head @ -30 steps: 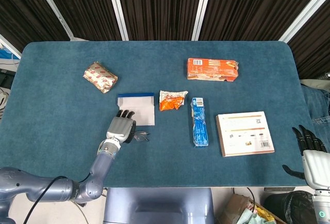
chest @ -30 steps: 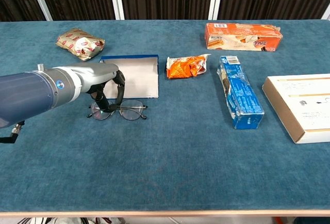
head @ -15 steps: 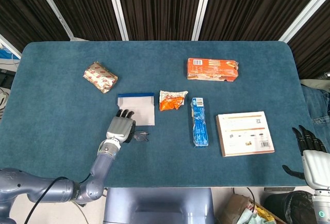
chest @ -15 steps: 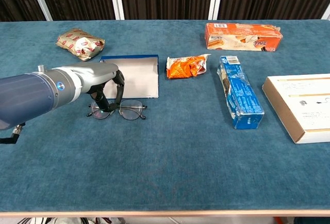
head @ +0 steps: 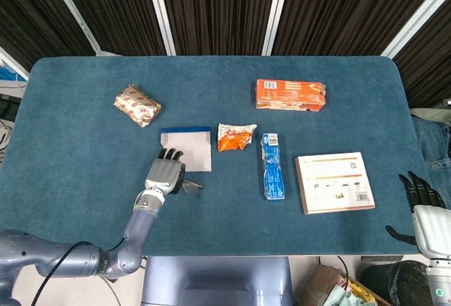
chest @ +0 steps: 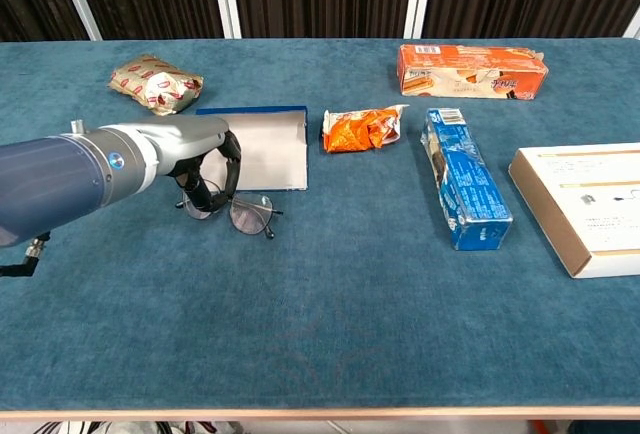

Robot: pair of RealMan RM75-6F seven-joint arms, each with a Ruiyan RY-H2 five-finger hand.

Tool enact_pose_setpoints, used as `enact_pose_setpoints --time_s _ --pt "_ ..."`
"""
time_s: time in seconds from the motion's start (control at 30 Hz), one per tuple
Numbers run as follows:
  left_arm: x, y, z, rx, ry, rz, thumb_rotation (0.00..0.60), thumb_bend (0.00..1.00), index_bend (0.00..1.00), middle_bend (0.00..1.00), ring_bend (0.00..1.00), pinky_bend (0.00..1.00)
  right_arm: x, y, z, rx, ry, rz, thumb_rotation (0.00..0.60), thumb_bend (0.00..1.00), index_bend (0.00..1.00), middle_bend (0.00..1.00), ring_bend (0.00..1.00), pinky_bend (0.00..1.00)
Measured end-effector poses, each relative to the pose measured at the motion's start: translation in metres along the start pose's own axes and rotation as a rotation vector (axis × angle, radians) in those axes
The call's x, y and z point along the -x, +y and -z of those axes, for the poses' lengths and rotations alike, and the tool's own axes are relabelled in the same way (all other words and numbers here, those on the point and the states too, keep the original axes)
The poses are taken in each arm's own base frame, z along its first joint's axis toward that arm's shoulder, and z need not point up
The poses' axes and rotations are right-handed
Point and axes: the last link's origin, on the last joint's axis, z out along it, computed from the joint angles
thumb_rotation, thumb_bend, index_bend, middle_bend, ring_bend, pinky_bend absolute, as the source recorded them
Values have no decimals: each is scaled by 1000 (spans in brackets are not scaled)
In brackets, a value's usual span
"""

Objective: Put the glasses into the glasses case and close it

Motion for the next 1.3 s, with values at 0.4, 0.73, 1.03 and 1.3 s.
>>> enact_pose_setpoints --time_s 0.4,0.73,1.03,1.3 --pt "-15 10 5 -24 59 -37 600 434 550 120 6 27 0 0 1 0 -4 -3 600 180 0 0 81 161" --pt "-35 34 -9 -89 107 -32 600 460 550 120 6 26 0 0 1 2 -5 -3 600 180 0 0 82 161" --pt "-42 40 -24 -149 153 -34 600 460 552 123 6 26 0 1 1 8 -3 -6 600 183 0 0 82 161" --pt "-41 37 -41 -176 188 -26 600 459 554 125 6 25 0 1 1 13 -8 -10 600 183 0 0 81 161"
